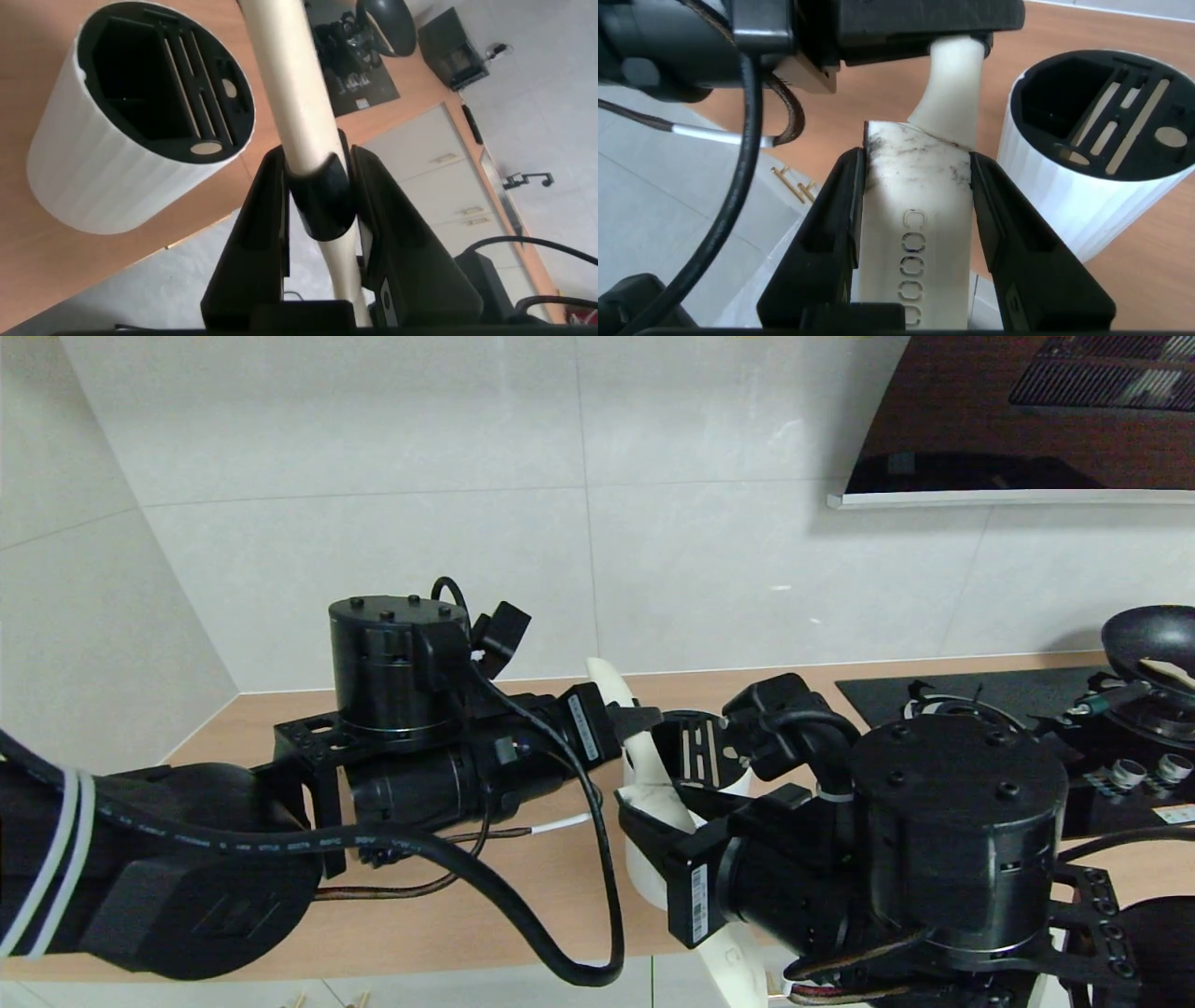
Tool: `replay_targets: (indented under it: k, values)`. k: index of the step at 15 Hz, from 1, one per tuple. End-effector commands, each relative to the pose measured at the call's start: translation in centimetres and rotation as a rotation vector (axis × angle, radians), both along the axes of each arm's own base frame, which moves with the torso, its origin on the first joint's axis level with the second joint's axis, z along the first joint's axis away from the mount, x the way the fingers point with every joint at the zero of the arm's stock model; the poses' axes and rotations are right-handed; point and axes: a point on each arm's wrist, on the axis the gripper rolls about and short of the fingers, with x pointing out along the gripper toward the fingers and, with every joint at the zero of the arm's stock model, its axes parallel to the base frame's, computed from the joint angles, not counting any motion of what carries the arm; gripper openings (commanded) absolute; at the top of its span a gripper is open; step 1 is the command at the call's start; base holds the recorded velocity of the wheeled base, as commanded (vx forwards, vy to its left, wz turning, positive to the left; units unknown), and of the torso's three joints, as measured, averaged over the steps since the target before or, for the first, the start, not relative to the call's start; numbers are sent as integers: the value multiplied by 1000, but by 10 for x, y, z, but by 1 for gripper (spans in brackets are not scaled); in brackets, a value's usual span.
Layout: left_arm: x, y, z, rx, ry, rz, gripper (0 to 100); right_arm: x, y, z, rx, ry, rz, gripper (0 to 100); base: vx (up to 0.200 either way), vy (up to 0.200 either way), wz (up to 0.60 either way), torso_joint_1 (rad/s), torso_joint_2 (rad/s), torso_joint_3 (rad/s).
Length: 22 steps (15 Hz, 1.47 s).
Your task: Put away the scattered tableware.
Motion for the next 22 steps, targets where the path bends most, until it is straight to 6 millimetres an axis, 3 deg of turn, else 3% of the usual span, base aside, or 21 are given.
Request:
replay_targets:
  k: [1, 7, 8, 15, 17, 18, 19, 22]
  values:
    - [-1, 0, 1, -2, -3, 0, 0, 1, -1, 1, 4, -2, -4, 0, 0, 0, 0, 0, 0, 0]
    - [-4, 3, 9, -20, -24, 1, 0, 1, -1, 1, 1, -1, -8, 0, 0, 0, 0, 0, 0, 0]
    - [-5, 3, 10, -23, -25, 1, 0, 1, -1, 1, 2, -2, -8, 100, 0, 0, 0, 0, 0, 0]
    - [-9, 8, 19, -39, -54, 17, 0, 2, -7, 8, 17, -21, -46, 100, 0, 0, 0, 0, 0, 0]
    - [-12, 17, 35, -64, -105, 40, 0, 8, -30, 28, 38, -78, -100, 100, 0, 0, 0, 0, 0, 0]
    - [-12, 17, 35, -64, -105, 40, 0, 8, -30, 28, 38, -78, -100, 100, 0, 0, 0, 0, 0, 0]
    - [-13, 31, 62, -103, -194, 75, 0, 6, -58, 45, 25, -124, -145, 100, 0, 0, 0, 0, 0, 0]
    - [5, 48, 90, -47, -380, 143, 0, 4, -85, 60, 3, -135, -203, 100, 0, 0, 0, 0, 0, 0]
